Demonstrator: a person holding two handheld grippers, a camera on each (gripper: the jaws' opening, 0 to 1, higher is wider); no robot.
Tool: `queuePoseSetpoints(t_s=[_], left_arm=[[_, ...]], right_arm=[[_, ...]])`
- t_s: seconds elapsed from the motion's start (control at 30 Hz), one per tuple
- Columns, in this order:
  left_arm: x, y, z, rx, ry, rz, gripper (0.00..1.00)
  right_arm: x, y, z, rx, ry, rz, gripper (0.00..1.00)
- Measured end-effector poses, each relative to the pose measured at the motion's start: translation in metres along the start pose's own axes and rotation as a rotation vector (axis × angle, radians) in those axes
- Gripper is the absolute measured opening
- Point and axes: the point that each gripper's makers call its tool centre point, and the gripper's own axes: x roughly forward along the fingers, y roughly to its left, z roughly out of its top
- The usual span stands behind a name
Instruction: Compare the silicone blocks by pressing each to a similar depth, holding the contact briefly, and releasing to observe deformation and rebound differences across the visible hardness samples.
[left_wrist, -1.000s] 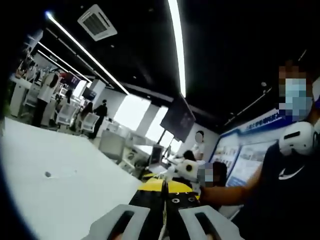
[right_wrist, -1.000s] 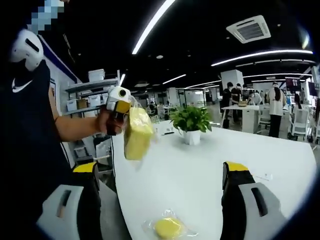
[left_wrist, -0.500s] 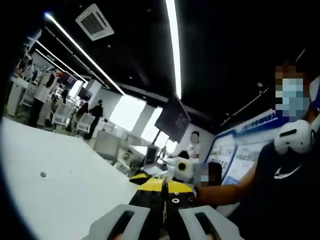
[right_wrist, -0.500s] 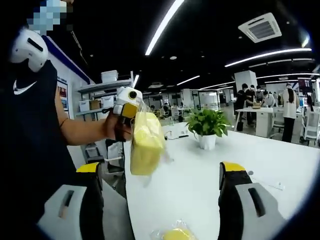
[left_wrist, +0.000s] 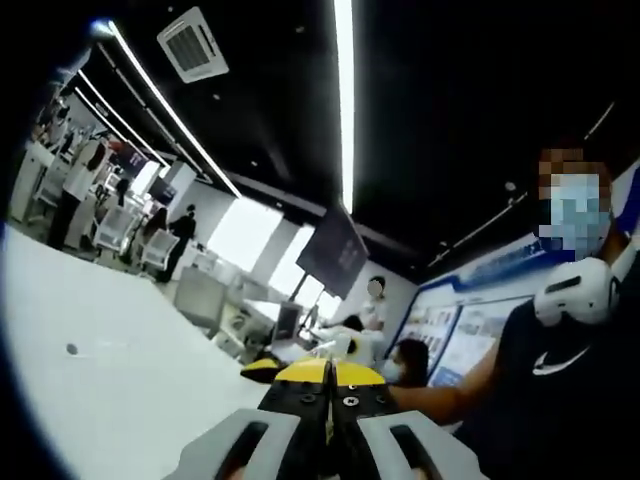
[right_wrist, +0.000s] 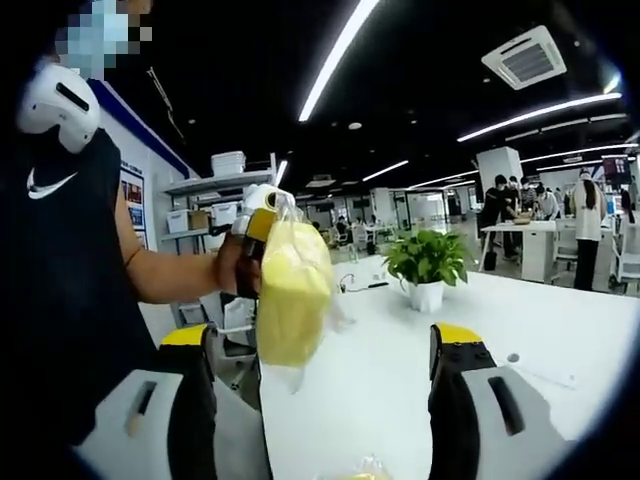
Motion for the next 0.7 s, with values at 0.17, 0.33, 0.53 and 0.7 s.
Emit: queuePoseSetpoints(t_s=[0.17, 0.33, 0.53, 0.7], left_arm=[[0.002, -0.002, -0.001, -0.001, 0.0, -0.006, 0.0], [0.002, -0.002, -0.002, -0.003, 0.001, -0.006, 0.0], [0.002, -0.002, -0.002, -0.009, -0.005, -0.008, 0.0], [0.004, -0.003, -0.003, -0.016, -0.008, -0.015, 0.0]], right_arm=[[0.005, 0.005, 0.002, 0.016, -0.001, 0.024, 0.75], [0.006, 0.008, 0.007, 0.026, -0.018, 0.041, 0.66], [0.007, 0.01, 0.014, 0.056, -0.044, 0.058, 0.57], [0.008, 0.013, 0.015, 0.068, -0.052, 0.069, 0.5]])
